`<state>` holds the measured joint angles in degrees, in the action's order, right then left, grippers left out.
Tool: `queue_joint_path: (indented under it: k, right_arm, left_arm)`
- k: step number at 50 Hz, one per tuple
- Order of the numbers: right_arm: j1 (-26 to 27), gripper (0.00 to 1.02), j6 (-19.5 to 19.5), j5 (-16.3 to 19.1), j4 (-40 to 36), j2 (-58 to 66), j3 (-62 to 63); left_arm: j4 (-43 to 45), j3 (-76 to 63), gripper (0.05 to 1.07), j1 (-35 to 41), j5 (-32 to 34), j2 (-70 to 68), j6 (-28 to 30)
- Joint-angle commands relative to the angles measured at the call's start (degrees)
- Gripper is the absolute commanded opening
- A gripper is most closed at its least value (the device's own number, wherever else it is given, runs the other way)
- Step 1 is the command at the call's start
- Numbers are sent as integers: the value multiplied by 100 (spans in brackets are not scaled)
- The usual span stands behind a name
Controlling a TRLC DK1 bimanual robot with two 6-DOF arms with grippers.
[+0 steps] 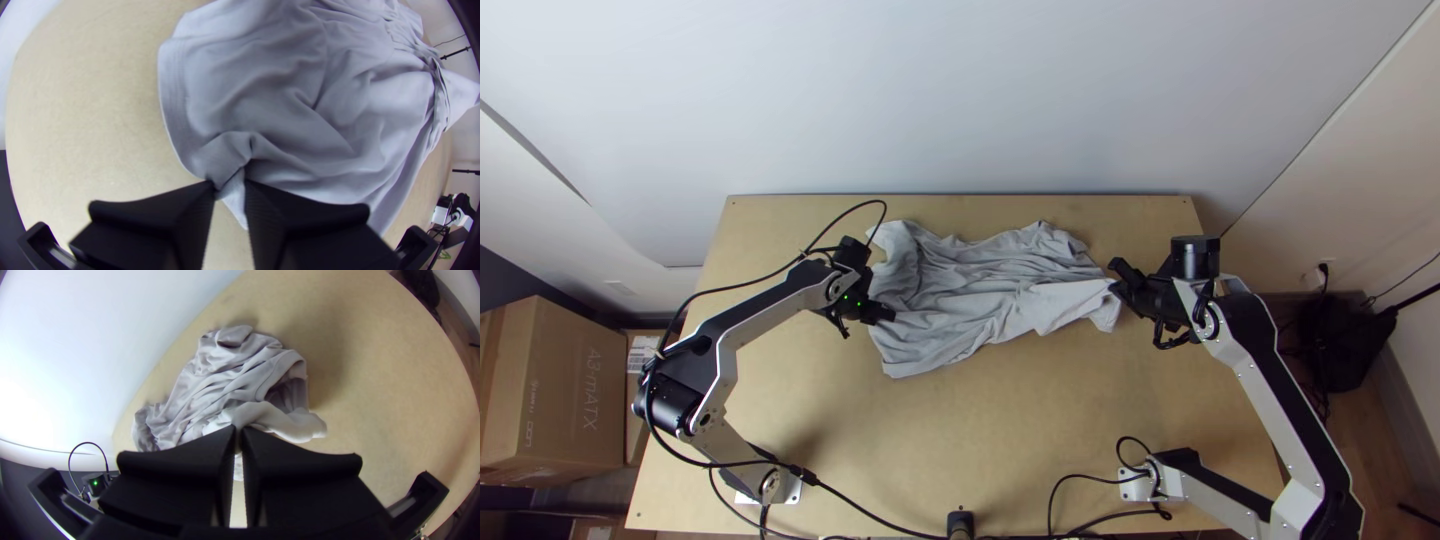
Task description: Fold the t-shirt
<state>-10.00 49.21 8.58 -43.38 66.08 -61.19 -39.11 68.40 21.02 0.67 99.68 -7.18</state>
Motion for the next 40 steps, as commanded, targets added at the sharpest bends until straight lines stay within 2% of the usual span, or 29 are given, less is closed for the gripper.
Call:
queue_joint_path:
  k: [1,8,19,25,34,40]
  right_arm:
    - [16,3,-52,-32,75,-105,-33]
    - [121,3,-113,-32,66,-78,-165]
    - [332,3,-316,-93,22,54,-561]
    - [235,3,-667,-128,119,115,-816]
    - [-345,3,-1238,-533,303,317,-1449]
    - [-556,3,-1704,-708,505,467,-2037]
  left_arm:
    - [44,-116,8,25,83,-63,94]
    - [-17,-134,8,-229,92,-309,103]
    - [-808,543,8,-994,92,-801,120]
    - [-1169,1079,8,-1442,92,-1100,129]
    - [-1617,2002,8,-1864,92,-1469,199]
    - [-1925,2661,8,-2005,92,-1618,235]
